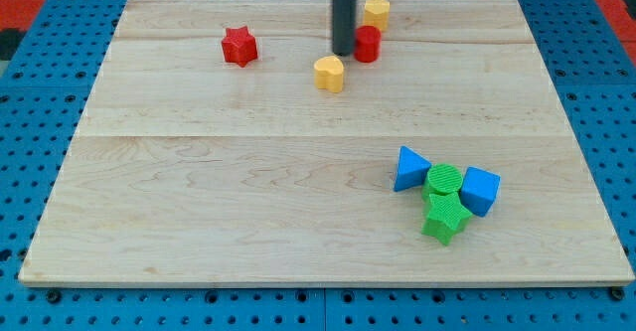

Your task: Move the red circle towards the top right

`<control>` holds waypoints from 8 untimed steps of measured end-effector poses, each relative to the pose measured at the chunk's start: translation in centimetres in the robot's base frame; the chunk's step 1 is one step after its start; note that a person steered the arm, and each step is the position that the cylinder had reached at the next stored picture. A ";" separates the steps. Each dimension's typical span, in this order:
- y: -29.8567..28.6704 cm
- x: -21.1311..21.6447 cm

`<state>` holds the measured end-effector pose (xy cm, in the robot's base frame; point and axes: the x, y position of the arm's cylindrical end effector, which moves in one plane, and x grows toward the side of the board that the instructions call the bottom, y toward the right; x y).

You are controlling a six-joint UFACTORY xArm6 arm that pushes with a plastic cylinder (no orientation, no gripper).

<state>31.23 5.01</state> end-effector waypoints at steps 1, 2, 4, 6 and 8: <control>1.0 -0.1; -1.0 -2.0; 1.6 -1.7; 8.7 -3.1; 9.4 -3.4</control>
<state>27.80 14.42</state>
